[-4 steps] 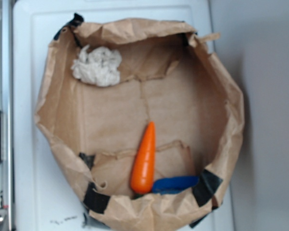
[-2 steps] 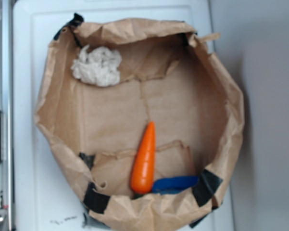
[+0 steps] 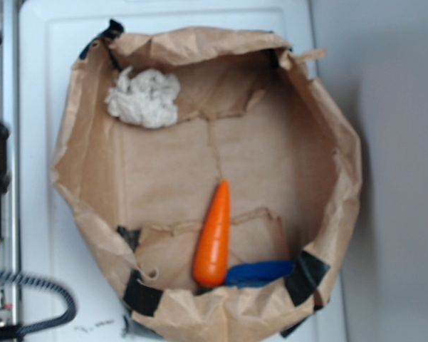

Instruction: Grab the white paper.

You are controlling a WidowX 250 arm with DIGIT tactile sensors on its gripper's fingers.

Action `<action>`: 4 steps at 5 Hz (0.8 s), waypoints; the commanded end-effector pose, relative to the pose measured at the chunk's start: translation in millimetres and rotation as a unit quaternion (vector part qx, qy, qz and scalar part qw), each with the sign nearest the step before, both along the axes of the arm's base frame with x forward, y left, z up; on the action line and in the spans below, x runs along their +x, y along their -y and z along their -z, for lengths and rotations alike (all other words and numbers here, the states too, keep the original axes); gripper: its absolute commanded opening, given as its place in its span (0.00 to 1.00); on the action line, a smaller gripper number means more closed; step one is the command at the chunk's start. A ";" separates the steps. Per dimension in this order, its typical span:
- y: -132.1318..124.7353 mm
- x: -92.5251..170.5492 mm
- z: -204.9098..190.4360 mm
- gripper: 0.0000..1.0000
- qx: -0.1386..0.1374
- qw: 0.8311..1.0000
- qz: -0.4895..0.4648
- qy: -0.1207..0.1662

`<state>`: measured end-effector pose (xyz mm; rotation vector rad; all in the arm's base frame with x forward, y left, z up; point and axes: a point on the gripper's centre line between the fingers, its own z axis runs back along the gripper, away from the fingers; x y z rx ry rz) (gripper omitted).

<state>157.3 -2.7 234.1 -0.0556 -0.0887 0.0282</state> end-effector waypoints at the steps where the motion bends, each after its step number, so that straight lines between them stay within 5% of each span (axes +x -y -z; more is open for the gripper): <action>1: -7.0 60.2 28.9 1.00 -0.011 0.993 0.119 0.001; 2: 6.3 75.4 38.9 1.00 0.019 0.992 0.123 0.004; 4: 6.3 75.4 38.9 1.00 0.019 0.992 0.123 0.004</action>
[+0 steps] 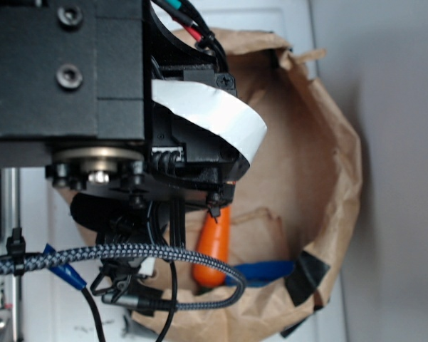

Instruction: Grab the white paper.

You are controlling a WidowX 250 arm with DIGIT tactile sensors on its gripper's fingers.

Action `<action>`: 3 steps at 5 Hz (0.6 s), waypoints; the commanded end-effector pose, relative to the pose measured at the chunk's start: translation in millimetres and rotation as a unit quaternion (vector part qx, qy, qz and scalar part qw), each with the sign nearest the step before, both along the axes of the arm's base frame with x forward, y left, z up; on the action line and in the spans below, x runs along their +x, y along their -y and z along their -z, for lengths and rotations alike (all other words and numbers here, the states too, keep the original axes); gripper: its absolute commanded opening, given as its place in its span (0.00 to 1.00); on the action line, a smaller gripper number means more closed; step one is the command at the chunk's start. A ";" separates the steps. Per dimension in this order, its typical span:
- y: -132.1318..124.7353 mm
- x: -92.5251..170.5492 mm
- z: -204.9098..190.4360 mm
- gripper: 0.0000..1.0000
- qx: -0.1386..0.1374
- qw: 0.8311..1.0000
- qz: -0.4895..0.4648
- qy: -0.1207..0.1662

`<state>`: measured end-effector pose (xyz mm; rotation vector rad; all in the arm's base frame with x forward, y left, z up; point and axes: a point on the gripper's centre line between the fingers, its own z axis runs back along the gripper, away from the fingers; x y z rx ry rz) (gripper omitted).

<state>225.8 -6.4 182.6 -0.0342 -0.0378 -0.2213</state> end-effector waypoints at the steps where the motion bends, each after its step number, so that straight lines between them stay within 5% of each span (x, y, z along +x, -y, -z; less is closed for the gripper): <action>1: 2.6 6.8 -12.6 1.00 0.000 1.000 -0.001 0.026; 3: -24.5 39.3 44.9 1.00 0.004 0.999 -0.016 0.051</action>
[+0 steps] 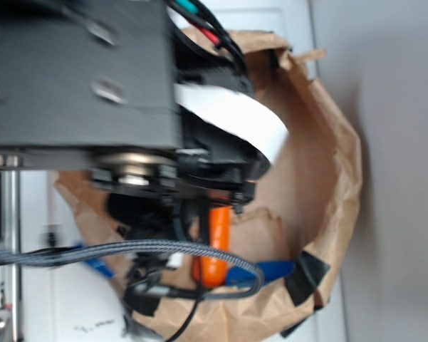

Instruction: Grab the white paper.

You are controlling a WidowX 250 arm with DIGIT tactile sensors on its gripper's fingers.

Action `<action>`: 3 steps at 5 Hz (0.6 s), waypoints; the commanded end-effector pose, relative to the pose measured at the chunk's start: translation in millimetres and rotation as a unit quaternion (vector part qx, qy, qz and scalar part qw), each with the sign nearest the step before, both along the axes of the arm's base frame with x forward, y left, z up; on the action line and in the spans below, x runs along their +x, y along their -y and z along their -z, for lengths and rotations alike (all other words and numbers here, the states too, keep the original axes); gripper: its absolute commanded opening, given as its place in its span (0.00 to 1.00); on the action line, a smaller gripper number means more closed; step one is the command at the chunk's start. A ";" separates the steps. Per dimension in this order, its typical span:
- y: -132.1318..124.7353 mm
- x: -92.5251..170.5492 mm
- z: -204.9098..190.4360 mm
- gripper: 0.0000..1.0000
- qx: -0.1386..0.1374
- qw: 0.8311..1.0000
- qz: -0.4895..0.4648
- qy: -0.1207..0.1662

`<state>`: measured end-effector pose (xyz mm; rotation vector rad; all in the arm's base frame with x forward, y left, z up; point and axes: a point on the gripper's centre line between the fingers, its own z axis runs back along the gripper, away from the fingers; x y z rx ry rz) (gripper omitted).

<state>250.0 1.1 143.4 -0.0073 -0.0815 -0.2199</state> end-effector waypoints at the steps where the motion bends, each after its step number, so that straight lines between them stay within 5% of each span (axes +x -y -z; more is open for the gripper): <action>1: -25.0 14.0 40.3 1.00 0.012 0.999 0.007 0.041; 3: -41.4 6.7 78.9 1.00 0.040 0.997 0.043 0.059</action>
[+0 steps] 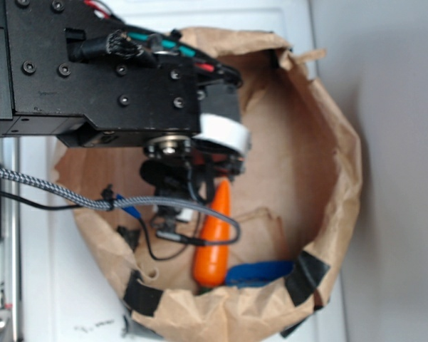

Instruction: Grab the white paper.

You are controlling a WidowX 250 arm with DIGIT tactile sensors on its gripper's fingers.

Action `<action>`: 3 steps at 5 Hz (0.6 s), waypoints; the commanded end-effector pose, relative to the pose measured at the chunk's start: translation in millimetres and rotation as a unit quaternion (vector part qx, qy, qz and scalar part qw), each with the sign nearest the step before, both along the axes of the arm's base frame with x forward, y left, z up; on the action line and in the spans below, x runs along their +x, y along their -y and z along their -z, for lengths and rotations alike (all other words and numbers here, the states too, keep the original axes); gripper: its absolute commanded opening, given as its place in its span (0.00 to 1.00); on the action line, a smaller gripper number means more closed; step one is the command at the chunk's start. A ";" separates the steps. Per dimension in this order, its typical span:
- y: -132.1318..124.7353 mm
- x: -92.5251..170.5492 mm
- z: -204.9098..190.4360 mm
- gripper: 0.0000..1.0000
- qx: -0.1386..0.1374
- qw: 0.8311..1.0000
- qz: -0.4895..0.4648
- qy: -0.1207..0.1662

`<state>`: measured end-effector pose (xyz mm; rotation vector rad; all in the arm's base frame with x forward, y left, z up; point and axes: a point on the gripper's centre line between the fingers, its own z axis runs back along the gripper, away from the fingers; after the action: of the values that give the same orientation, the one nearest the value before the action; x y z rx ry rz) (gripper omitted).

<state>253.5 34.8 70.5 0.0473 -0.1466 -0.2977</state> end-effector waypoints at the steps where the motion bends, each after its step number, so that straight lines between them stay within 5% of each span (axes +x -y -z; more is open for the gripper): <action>1: -16.3 4.1 14.7 1.00 0.027 0.999 0.013 0.019; 3: -35.2 -6.5 30.3 1.00 0.063 0.997 0.037 0.016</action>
<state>241.5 64.3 33.6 0.1555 -0.1355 -0.3992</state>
